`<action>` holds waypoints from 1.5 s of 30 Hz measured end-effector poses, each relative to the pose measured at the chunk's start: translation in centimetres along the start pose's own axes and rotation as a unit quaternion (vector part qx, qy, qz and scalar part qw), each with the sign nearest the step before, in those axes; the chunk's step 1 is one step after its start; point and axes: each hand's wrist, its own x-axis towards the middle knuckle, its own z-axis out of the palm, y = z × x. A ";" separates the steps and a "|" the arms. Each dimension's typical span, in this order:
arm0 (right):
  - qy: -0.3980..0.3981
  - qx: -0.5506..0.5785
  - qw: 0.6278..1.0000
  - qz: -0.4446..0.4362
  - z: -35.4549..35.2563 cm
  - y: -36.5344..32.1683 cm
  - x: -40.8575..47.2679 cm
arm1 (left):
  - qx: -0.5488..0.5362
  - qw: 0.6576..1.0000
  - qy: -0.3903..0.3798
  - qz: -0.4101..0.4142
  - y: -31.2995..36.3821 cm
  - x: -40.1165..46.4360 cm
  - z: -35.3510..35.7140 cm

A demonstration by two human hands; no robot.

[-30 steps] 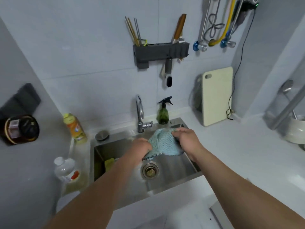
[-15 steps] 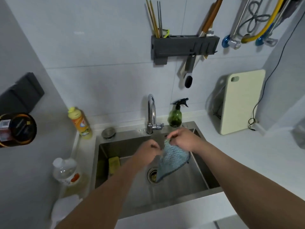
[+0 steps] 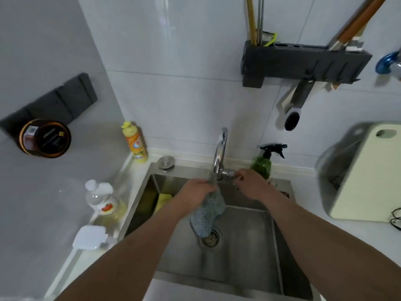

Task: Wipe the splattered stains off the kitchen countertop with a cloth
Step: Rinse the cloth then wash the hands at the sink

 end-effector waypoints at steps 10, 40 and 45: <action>-0.057 -0.115 0.989 0.076 2.0 1.1 5.0 | 0.044 0.998 0.049 -0.013 -2.1 1.3 -3.0; 0.083 0.435 0.885 0.144 6.4 -8.8 -1.8 | -0.110 0.986 0.103 -0.072 -3.2 4.2 -5.2; 0.064 0.121 0.990 0.030 4.7 -7.3 -2.0 | 0.228 0.971 0.039 0.067 -3.4 4.7 -5.4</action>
